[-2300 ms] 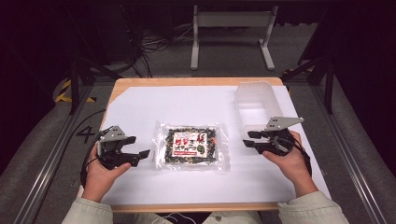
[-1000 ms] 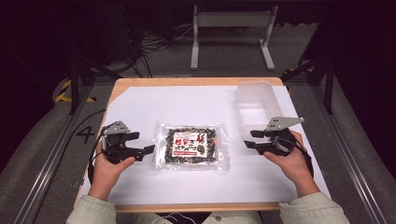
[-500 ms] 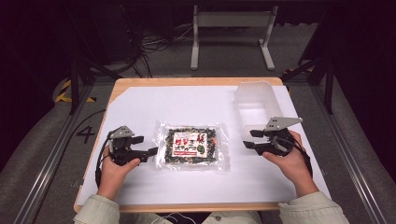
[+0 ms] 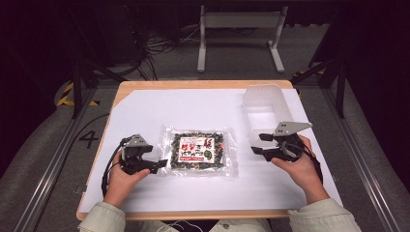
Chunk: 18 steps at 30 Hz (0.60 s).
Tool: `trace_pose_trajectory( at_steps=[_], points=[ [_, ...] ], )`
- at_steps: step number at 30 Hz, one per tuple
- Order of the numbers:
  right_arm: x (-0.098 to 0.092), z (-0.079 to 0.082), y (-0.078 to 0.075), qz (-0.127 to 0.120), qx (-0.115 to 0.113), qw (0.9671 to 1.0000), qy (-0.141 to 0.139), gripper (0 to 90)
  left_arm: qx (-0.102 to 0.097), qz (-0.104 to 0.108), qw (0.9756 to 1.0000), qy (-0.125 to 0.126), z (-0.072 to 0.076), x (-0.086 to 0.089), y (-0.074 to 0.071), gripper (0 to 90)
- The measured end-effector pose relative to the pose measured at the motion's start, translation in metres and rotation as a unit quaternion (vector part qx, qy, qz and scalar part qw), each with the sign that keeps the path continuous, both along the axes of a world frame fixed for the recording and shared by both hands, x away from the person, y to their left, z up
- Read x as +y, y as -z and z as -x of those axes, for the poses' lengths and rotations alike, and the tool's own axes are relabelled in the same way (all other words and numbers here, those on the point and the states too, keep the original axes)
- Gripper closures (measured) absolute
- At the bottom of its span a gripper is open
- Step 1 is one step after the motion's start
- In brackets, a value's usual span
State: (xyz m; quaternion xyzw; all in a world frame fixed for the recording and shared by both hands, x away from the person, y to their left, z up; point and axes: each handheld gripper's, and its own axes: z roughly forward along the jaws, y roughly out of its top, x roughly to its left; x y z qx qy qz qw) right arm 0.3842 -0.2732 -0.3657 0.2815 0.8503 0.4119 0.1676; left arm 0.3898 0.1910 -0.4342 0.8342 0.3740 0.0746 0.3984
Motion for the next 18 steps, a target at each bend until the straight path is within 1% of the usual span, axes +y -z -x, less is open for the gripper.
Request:
trace_pose_trajectory(
  at_steps=[3,5,7,8,9,12,18],
  points=[
    [0.000,0.000,0.001,0.002,0.001,1.0000,0.000,40.3,0.018,-0.011,0.9997,0.008,-0.001,-0.003,0.003,13.9],
    [0.001,0.000,0.001,0.003,0.001,1.0000,-0.001,40.1,0.024,-0.023,0.9994,0.008,0.000,-0.005,0.005,13.8],
    [0.002,0.000,0.001,0.003,0.001,1.0000,-0.002,40.0,0.028,-0.029,0.9991,0.010,-0.001,-0.006,0.007,13.2],
    [0.002,0.000,0.001,0.003,0.001,1.0000,-0.002,39.9,0.029,-0.029,0.9991,0.010,0.000,-0.006,0.007,13.1],
    [0.002,0.000,0.001,0.003,0.001,1.0000,-0.002,39.8,0.032,-0.022,0.9992,0.008,0.001,-0.006,0.009,13.2],
    [0.002,-0.001,0.002,0.004,0.001,1.0000,-0.002,39.4,0.044,-0.025,0.9987,0.011,0.000,-0.006,0.013,13.4],
    [0.004,-0.001,0.002,0.006,0.000,1.0000,-0.004,38.7,0.042,-0.020,0.9987,0.021,0.001,-0.009,0.014,14.6]
  ],
)
